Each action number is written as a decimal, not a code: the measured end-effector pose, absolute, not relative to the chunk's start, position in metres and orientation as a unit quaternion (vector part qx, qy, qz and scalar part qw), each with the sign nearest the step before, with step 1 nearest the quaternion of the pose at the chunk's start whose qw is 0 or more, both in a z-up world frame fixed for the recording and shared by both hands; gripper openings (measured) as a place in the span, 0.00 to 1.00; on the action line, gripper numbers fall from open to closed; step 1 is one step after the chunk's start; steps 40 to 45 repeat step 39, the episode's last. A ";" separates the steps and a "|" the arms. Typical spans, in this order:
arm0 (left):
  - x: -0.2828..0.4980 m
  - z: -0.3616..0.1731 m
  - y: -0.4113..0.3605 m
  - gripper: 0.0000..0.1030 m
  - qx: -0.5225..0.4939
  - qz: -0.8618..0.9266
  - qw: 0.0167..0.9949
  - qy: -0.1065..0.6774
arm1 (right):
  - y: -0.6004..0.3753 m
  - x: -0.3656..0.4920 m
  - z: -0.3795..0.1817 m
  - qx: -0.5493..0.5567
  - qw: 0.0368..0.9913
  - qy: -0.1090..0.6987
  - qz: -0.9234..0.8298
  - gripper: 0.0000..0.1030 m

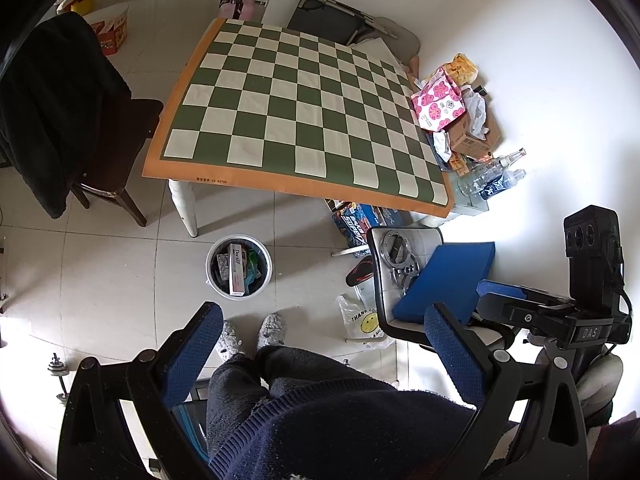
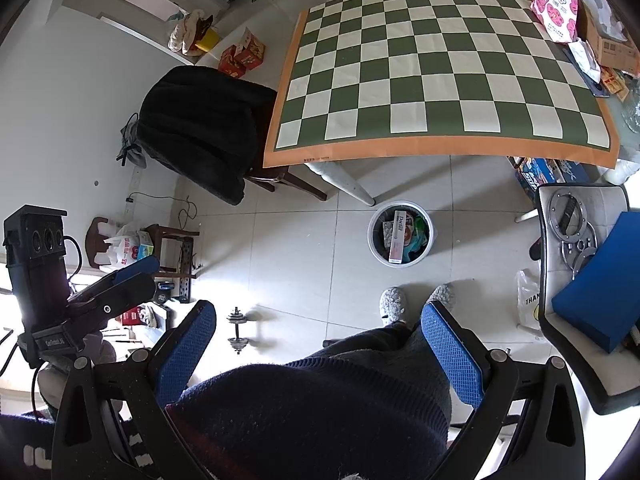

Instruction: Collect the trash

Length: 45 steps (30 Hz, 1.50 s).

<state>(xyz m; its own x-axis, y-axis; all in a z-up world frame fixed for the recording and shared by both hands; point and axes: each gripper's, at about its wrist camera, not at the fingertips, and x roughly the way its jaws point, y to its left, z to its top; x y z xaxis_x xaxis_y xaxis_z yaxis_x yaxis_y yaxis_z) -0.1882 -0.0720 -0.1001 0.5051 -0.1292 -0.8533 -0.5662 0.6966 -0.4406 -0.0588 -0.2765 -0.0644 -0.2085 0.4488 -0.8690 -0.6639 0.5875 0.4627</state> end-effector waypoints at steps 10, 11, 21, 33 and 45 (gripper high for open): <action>-0.187 -0.100 -0.075 1.00 -0.364 0.139 0.788 0.477 | -0.277 -0.058 -0.062 -0.089 0.623 0.636 0.447 1.00; -0.187 -0.100 -0.074 1.00 -0.364 0.139 0.788 0.477 | -0.277 -0.058 -0.061 -0.089 0.623 0.636 0.446 1.00; -0.186 -0.100 -0.078 1.00 -0.363 0.139 0.788 0.477 | -0.285 -0.052 -0.059 -0.092 0.622 0.636 0.448 1.00; -0.186 -0.100 -0.083 1.00 -0.364 0.142 0.788 0.475 | -0.293 -0.048 -0.056 -0.090 0.623 0.634 0.448 1.00; -0.185 -0.100 -0.085 1.00 -0.365 0.143 0.788 0.475 | -0.292 -0.049 -0.056 -0.090 0.624 0.634 0.448 1.00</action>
